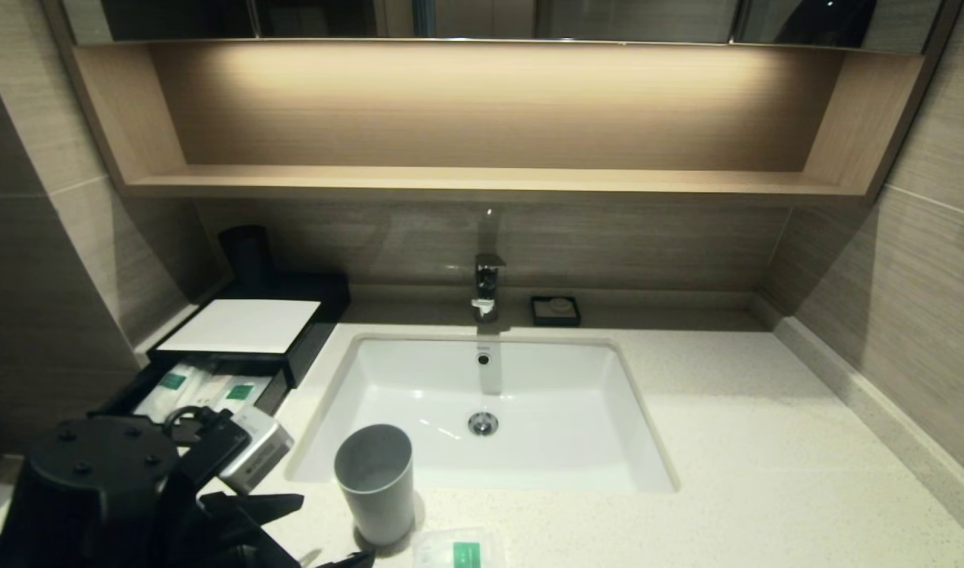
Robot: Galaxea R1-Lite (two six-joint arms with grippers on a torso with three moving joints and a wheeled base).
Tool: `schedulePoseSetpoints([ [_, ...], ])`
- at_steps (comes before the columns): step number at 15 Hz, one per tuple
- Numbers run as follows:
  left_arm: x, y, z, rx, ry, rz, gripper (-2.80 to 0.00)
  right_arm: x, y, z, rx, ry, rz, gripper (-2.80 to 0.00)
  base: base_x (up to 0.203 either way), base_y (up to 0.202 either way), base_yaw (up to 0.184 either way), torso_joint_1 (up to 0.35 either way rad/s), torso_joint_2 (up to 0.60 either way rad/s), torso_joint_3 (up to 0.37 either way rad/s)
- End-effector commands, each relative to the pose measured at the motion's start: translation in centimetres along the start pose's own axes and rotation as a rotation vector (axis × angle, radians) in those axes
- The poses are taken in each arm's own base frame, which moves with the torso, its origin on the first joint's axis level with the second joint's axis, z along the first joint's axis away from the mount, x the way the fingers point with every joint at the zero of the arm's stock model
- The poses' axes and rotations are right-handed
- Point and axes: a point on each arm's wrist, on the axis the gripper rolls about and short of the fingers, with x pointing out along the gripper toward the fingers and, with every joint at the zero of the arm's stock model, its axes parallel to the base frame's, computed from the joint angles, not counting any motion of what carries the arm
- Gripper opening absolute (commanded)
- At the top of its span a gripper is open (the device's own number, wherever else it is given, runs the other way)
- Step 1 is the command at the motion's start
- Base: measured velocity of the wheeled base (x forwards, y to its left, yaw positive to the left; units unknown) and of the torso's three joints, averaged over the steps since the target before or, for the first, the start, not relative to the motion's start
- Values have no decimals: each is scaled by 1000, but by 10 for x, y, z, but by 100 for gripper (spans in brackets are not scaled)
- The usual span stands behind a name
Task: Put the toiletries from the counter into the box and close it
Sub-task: Pick up the cup
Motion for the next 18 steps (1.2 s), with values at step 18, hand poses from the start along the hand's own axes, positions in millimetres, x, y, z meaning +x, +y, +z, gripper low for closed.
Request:
schedulePoseSetpoints([
  [18,22,-1,7,-2,-4,0,0,0,0,0,0,2,1,-280,0,0,0,0,0,0],
])
